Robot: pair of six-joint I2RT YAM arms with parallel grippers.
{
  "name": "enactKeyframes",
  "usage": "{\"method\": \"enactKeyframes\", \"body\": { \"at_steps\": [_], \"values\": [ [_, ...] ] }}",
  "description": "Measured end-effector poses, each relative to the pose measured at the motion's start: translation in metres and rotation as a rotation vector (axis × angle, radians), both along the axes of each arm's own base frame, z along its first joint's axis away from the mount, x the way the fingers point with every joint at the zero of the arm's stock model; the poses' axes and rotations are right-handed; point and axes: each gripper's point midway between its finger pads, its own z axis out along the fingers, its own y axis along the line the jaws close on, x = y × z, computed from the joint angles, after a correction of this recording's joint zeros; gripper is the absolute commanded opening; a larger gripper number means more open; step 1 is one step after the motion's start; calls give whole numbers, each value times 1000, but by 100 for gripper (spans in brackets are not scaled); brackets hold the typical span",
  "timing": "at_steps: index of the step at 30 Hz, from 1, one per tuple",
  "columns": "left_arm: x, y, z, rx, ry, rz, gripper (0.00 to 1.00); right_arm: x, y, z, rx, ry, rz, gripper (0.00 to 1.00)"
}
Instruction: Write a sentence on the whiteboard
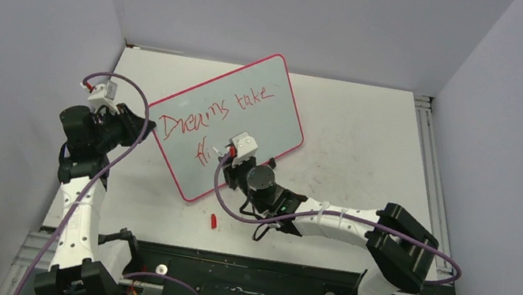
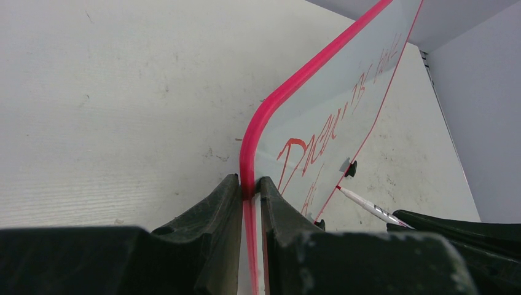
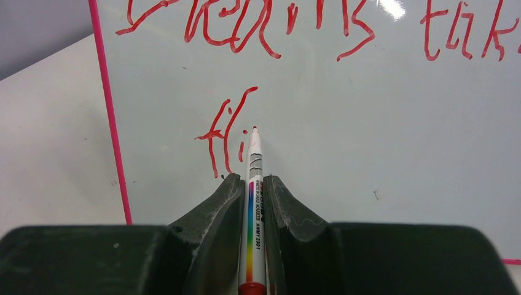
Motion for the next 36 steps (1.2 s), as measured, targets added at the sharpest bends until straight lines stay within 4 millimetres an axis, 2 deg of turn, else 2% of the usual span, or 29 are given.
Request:
{"method": "enactKeyframes", "body": {
  "at_steps": [8, 27, 36],
  "values": [
    [0, 0, 0, 0, 0, 0, 13, 5, -4, -1, 7, 10, -16, 5],
    [0, 0, 0, 1, 0, 1, 13, 9, -2, -26, -29, 39, -16, 5],
    [1, 1, -1, 2, 3, 6, 13, 10, -1, -26, -26, 36, -15, 5]
  ]
}}
